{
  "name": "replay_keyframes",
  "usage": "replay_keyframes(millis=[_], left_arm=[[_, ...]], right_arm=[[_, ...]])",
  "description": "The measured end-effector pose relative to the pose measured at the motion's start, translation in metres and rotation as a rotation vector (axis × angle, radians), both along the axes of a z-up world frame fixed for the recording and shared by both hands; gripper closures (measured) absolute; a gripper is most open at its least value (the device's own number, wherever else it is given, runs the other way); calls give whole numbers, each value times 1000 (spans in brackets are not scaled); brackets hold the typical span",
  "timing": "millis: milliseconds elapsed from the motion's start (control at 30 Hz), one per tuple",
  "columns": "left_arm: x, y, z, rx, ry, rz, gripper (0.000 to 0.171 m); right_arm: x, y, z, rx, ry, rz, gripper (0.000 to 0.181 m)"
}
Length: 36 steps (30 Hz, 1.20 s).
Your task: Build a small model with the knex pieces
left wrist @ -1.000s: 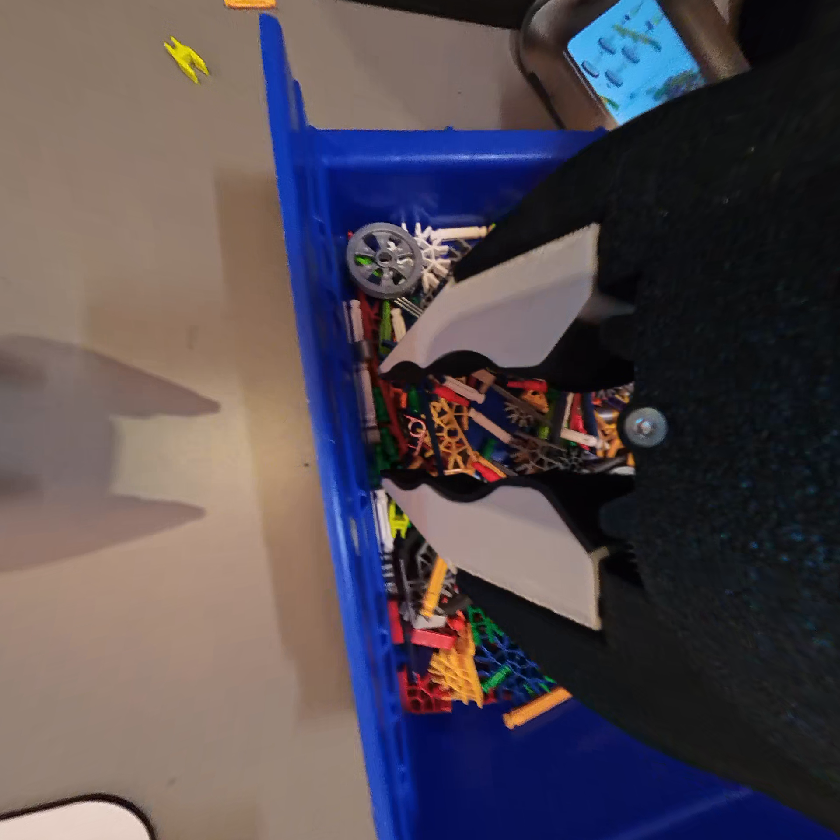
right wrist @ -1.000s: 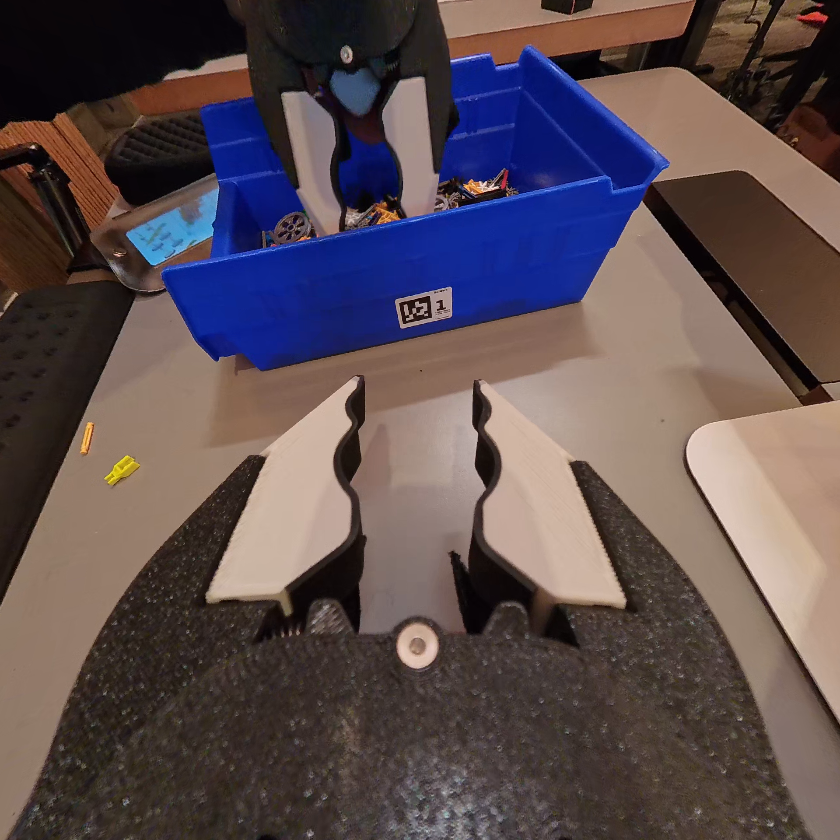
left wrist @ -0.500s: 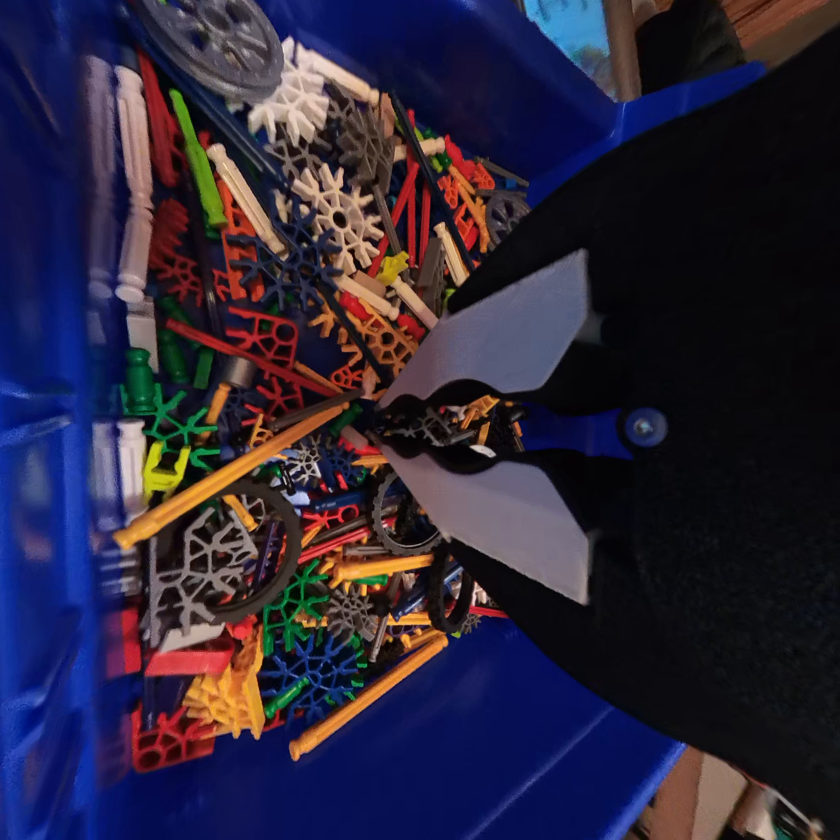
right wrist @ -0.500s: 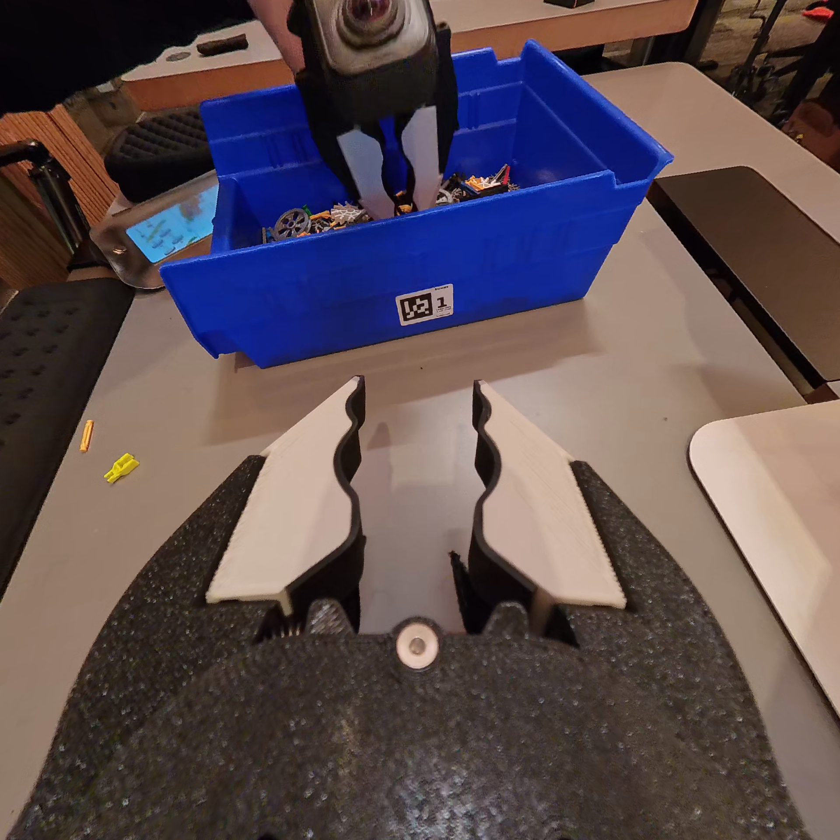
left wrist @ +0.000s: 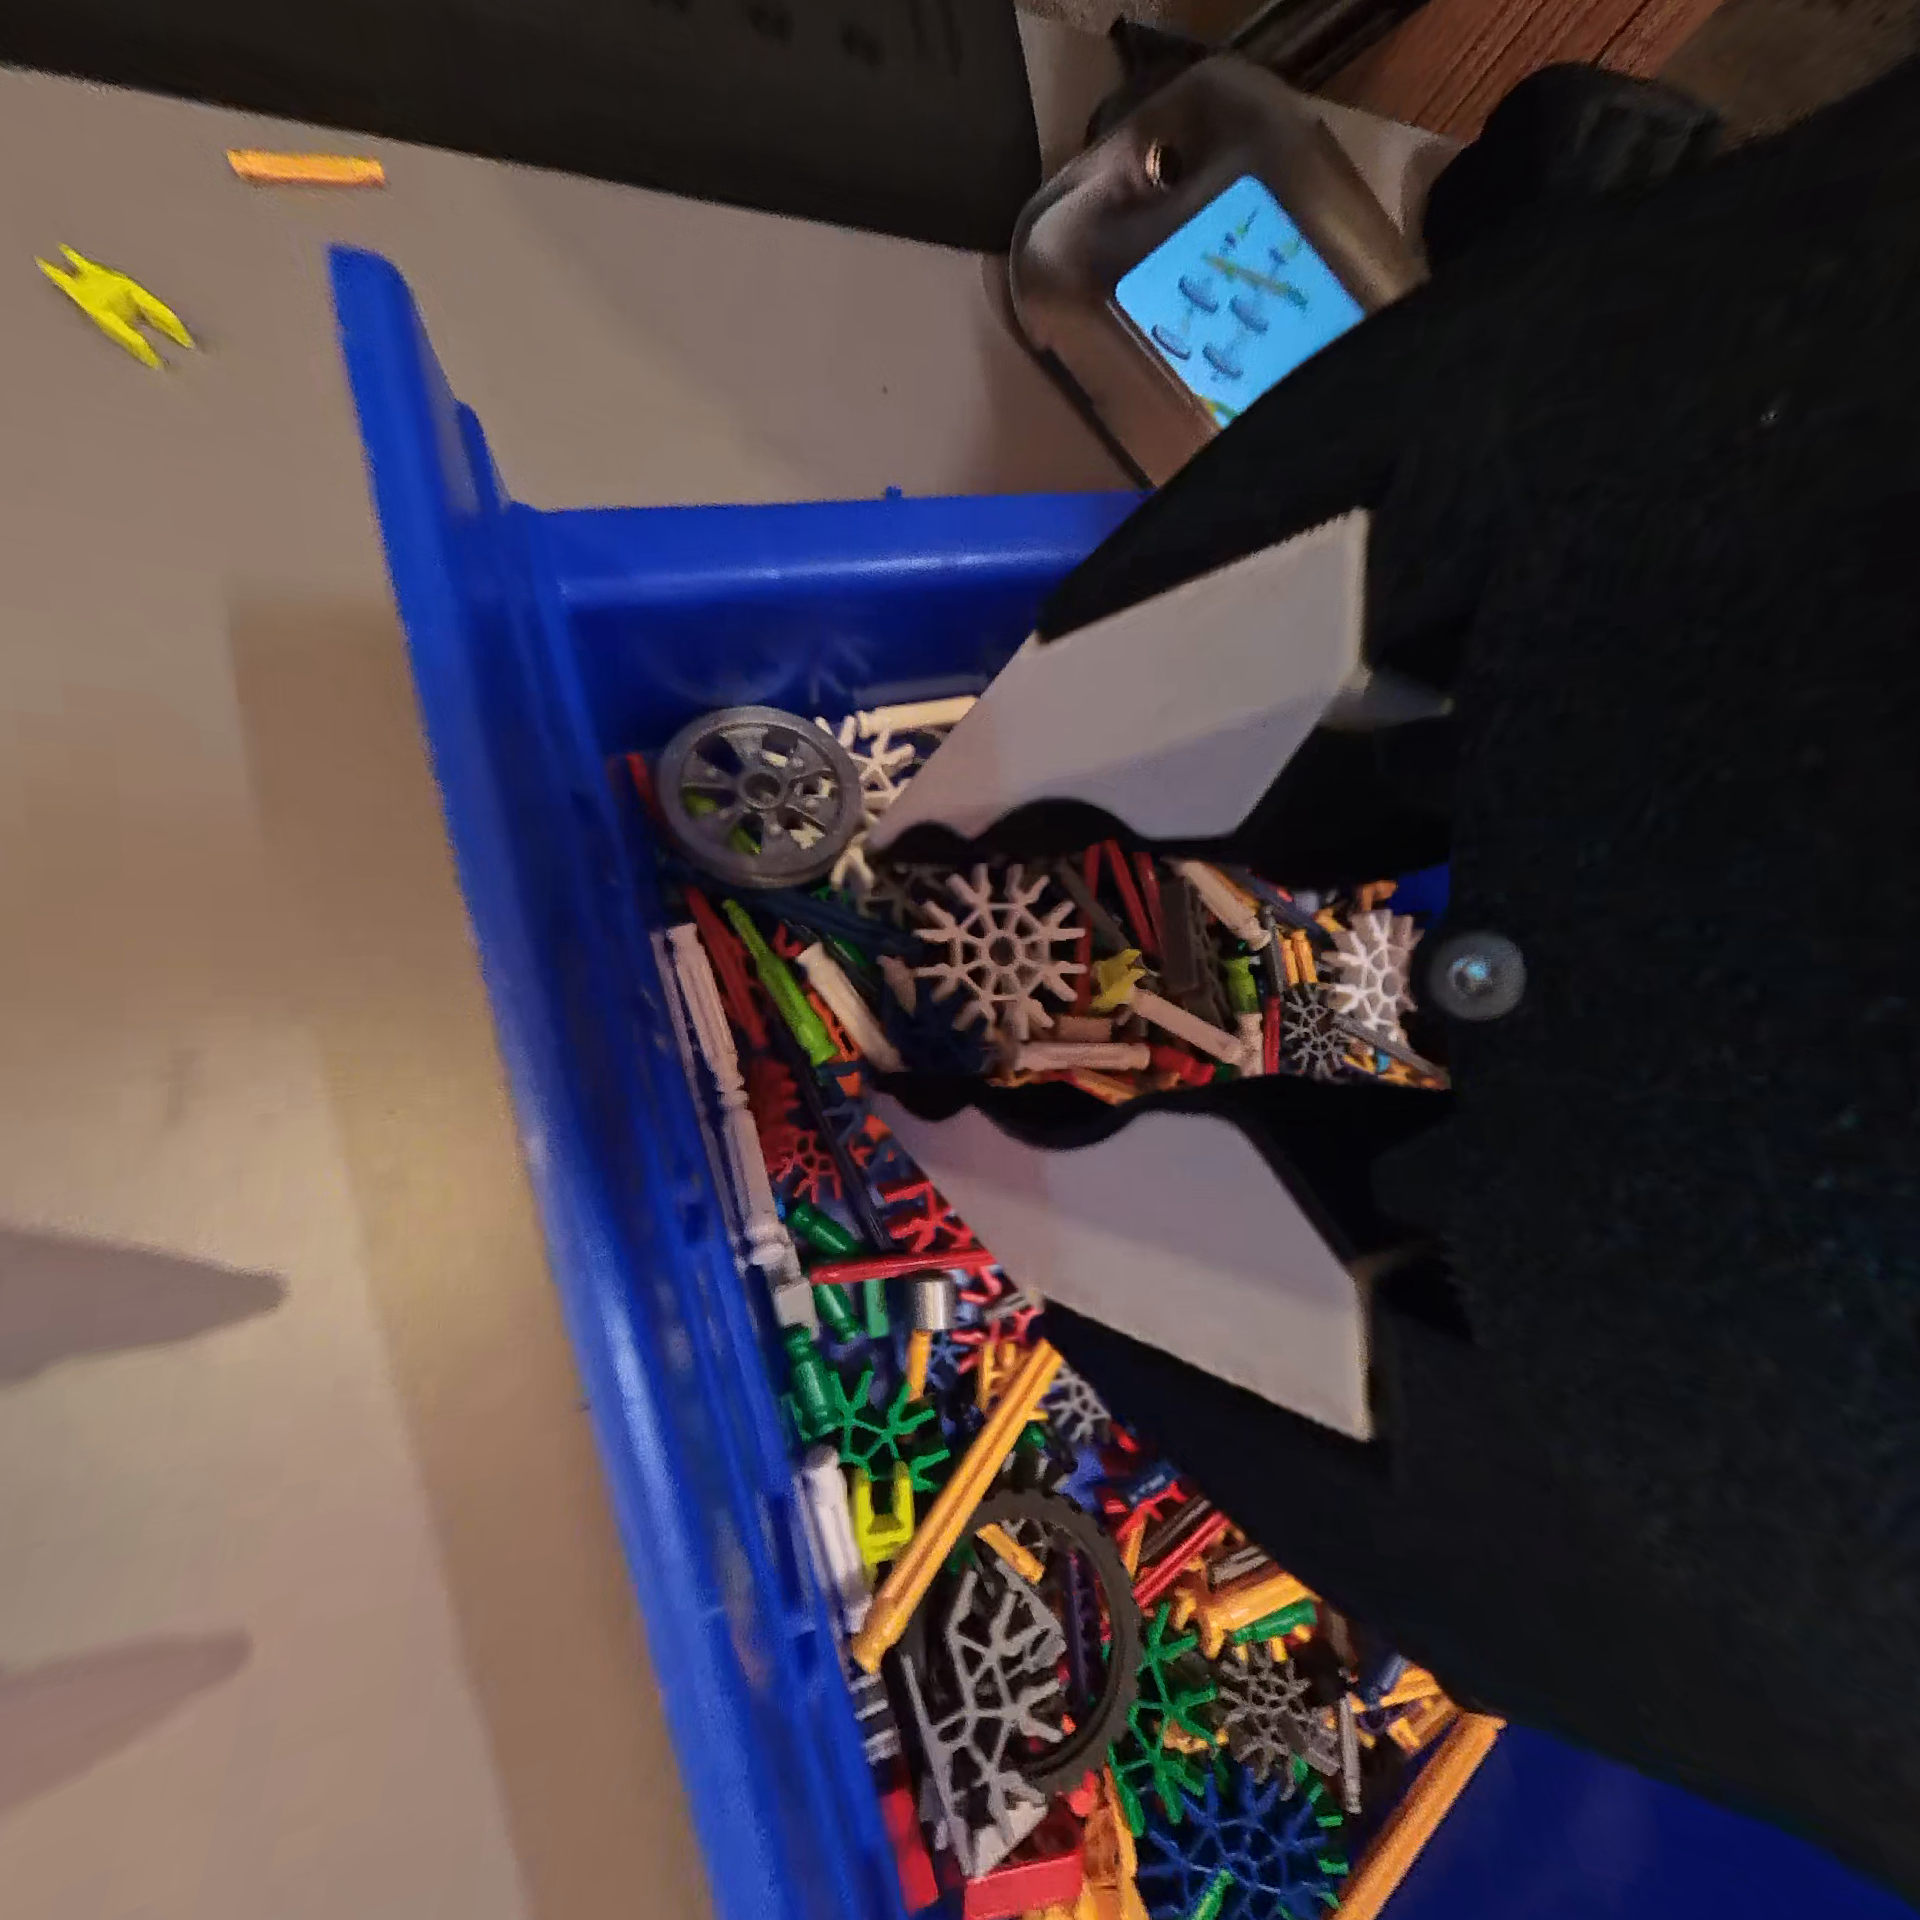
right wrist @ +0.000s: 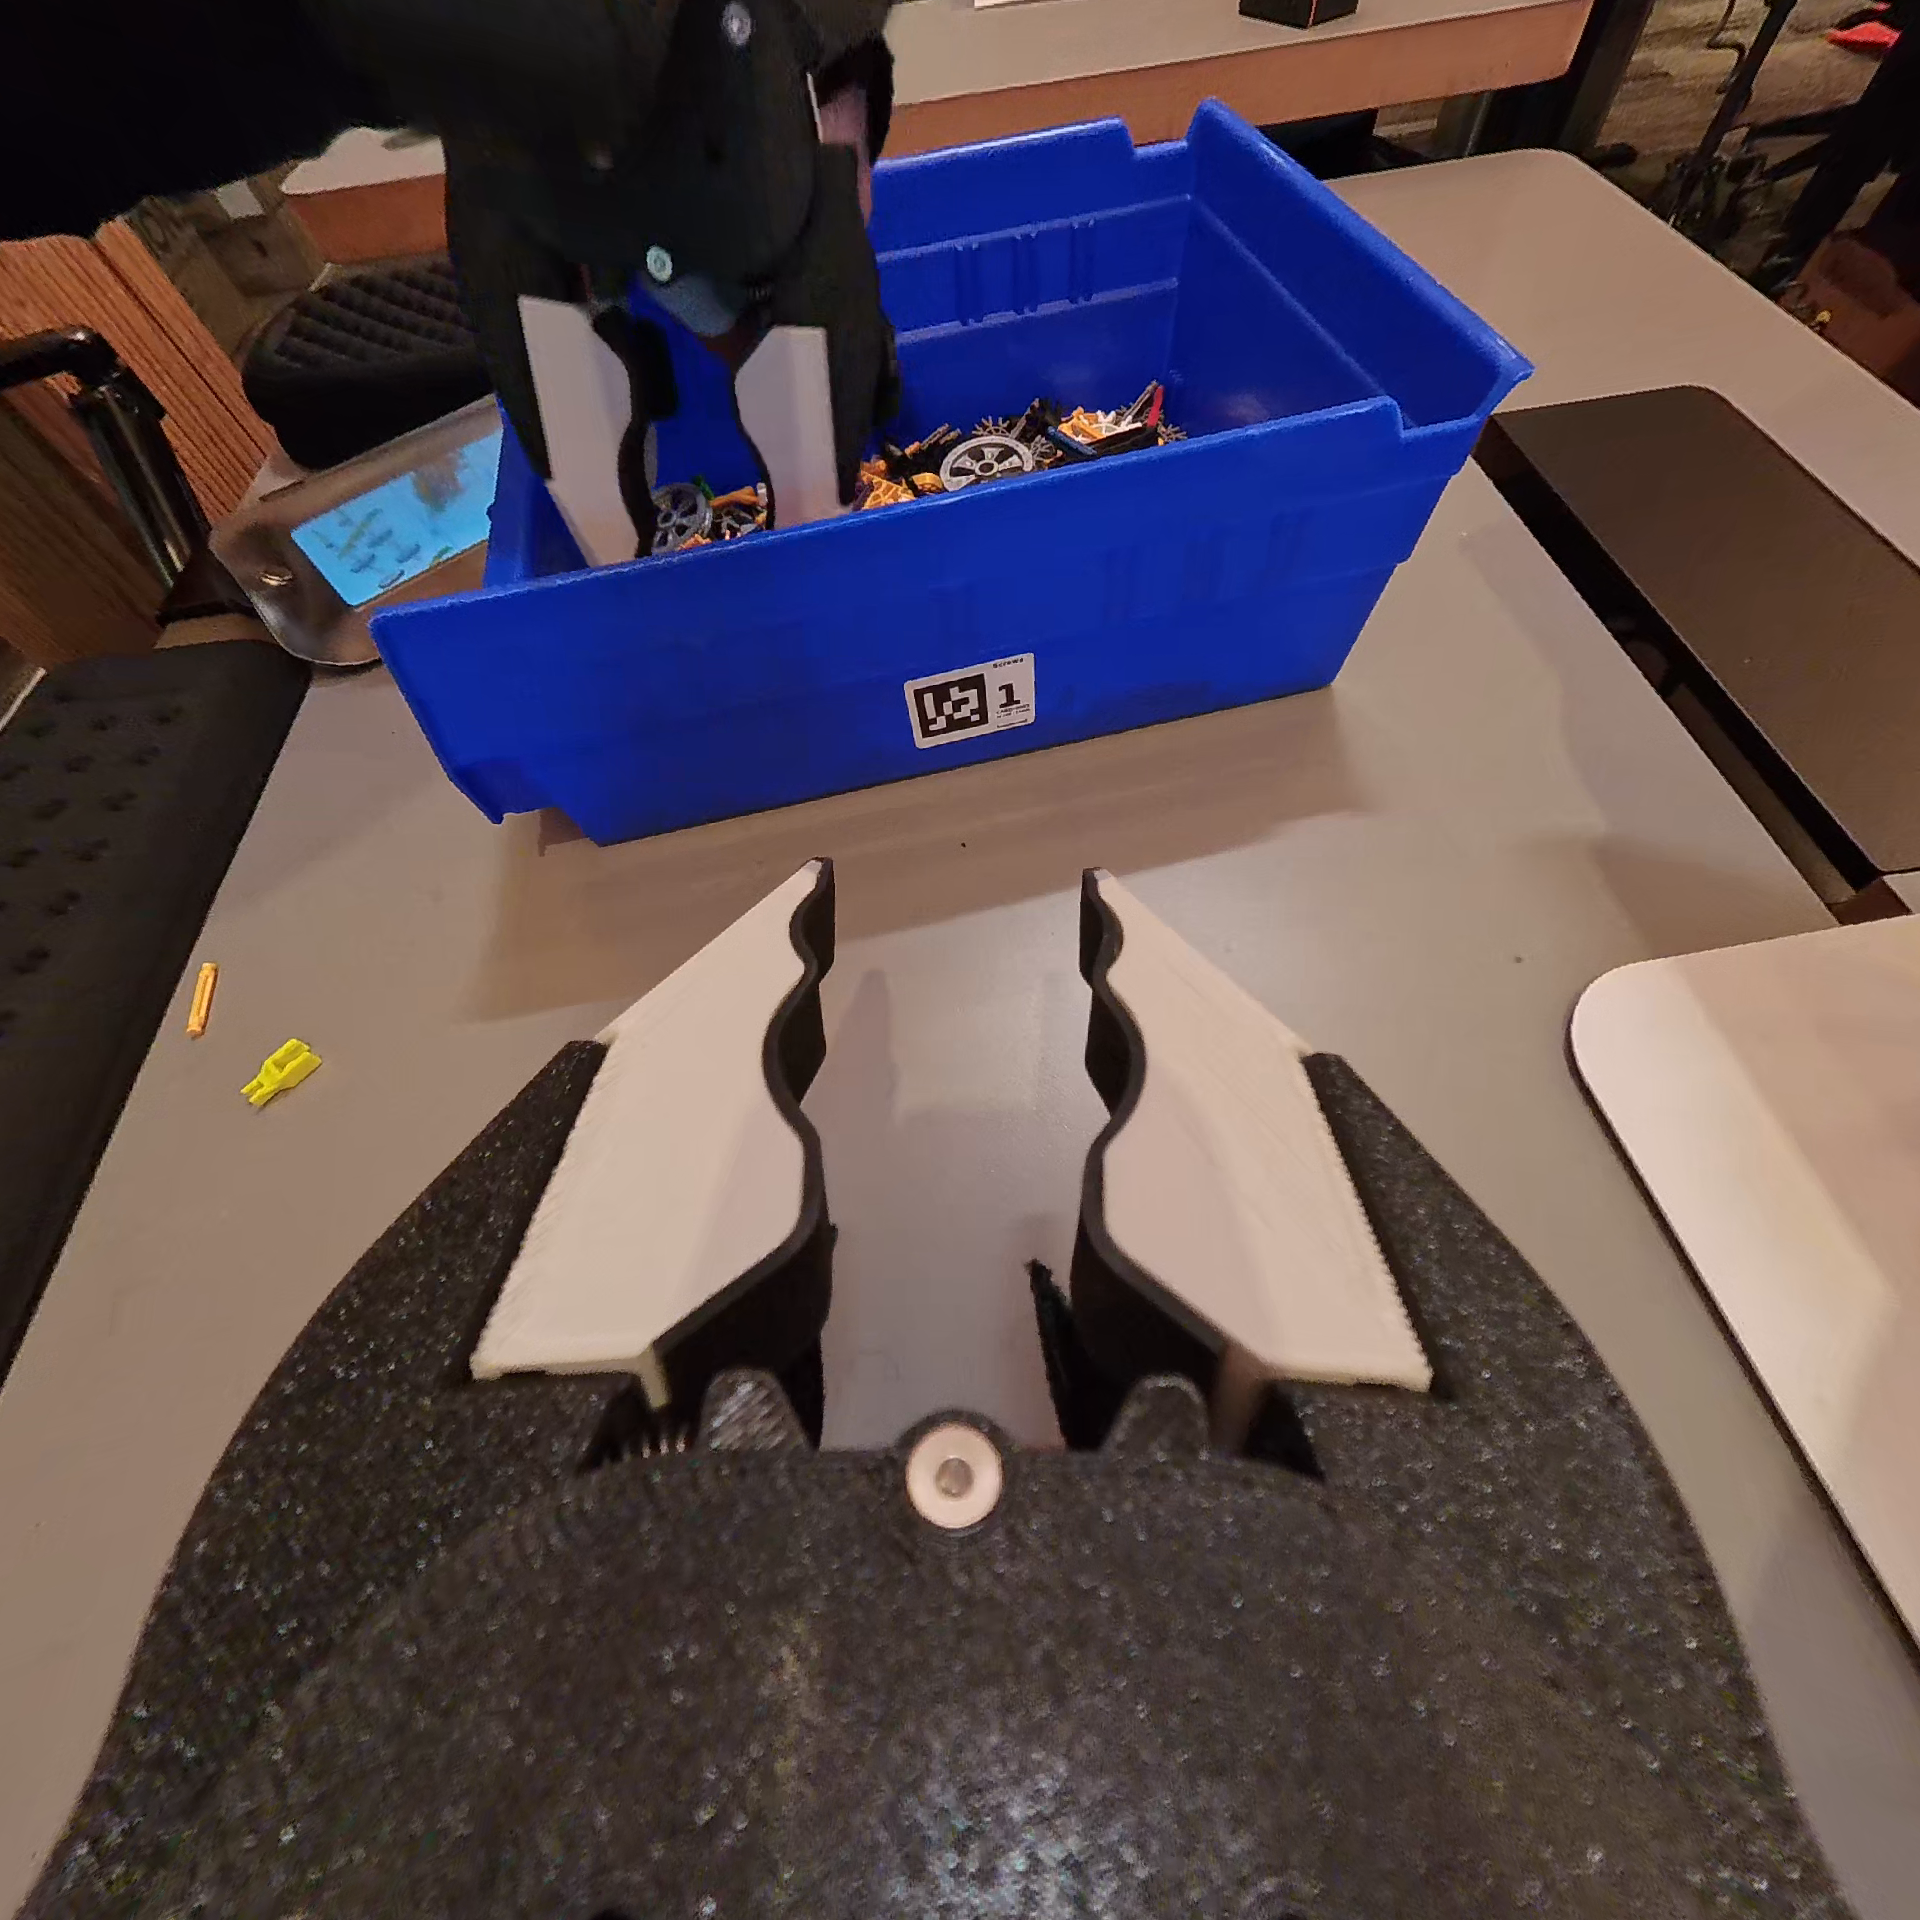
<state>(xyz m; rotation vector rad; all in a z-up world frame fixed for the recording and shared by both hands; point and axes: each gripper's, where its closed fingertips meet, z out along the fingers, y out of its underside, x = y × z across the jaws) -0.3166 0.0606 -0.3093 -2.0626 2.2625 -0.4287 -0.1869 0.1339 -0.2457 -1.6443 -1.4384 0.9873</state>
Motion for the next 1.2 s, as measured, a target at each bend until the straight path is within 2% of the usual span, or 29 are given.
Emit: replay_keyframes(millis=[67,133,233,333,400,500,600,733,800,900,1033,1100,1133,1200], left_arm=[[2,0,-1,11,-2,-3,139],[-1,9,-3,64,17,1,156],[-10,23,-4,133,55,11,169],[-29,51,-7,239,130,68,170],[-44,76,-5,335,171,143,163],[-50,80,7,324,124,185,149],[-50,59,16,229,89,139,143],[-67,31,12,122,184,96,120],[-80,26,6,111,257,91,109],[-91,25,-1,128,303,74,105],[-96,31,-12,175,374,49,115],[-89,35,-16,198,355,38,123],[-86,36,-16,201,348,37,136],[-79,42,-15,222,325,26,147]], right_arm=[[0,0,0,-1,1,0,134],[0,0,0,-1,0,0,134],[1,0,-1,-2,-1,-1,134],[1,1,-1,-3,0,-2,134],[2,2,-1,-4,0,-3,134],[2,2,-1,-5,1,-5,134],[3,3,-2,-8,1,-7,134],[3,3,-4,-13,-4,-6,134],[3,3,-4,-12,-5,-5,134],[3,3,-3,-12,-3,-6,134],[3,3,-3,-13,-3,-5,134],[3,2,-3,-12,-4,-4,134],[3,2,-3,-12,-4,-4,134],[3,2,-2,-12,0,-5,134]])
